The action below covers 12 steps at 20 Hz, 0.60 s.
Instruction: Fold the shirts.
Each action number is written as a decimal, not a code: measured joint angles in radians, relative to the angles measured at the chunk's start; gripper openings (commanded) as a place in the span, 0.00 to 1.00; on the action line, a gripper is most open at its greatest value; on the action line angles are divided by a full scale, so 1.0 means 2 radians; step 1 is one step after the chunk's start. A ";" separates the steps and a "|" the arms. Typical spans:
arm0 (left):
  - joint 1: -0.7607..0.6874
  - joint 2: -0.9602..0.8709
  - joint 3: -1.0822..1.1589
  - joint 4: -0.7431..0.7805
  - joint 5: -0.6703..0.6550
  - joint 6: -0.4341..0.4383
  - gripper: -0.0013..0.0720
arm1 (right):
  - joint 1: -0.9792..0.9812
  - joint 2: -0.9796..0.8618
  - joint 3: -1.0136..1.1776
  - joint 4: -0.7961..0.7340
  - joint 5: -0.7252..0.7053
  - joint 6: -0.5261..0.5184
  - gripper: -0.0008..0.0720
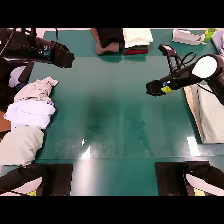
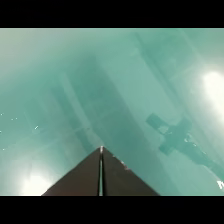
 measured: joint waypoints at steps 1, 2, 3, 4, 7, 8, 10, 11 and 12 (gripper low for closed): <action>0.000 0.000 0.000 0.000 0.000 0.000 0.05 | 0.000 0.000 0.000 0.000 0.000 0.000 0.03; 0.000 0.000 0.000 0.000 0.000 0.000 0.05 | 0.000 0.000 0.000 0.000 -0.001 0.000 0.03; 0.000 0.000 0.000 0.000 0.000 0.000 0.05 | 0.000 0.000 0.000 0.000 -0.001 0.000 0.03; 0.000 0.000 0.000 0.000 0.000 0.000 0.05 | 0.001 0.000 0.000 0.000 -0.002 0.000 0.03; 0.000 0.000 0.000 0.000 0.000 0.000 0.05 | 0.001 0.000 0.000 0.000 -0.002 0.000 0.03; 0.000 0.000 0.000 0.000 0.000 0.000 0.05 | 0.001 0.000 0.000 0.000 -0.002 0.000 0.03; 0.000 0.000 0.000 0.000 0.000 0.000 0.05 | 0.001 0.000 0.000 0.000 -0.004 0.000 0.03; 0.000 0.000 0.000 0.000 0.000 0.000 0.05 | 0.001 0.000 0.000 0.000 -0.004 0.000 0.03; 0.000 0.000 0.000 0.000 0.000 0.000 0.05 | 0.001 0.000 0.000 0.000 -0.005 0.000 0.03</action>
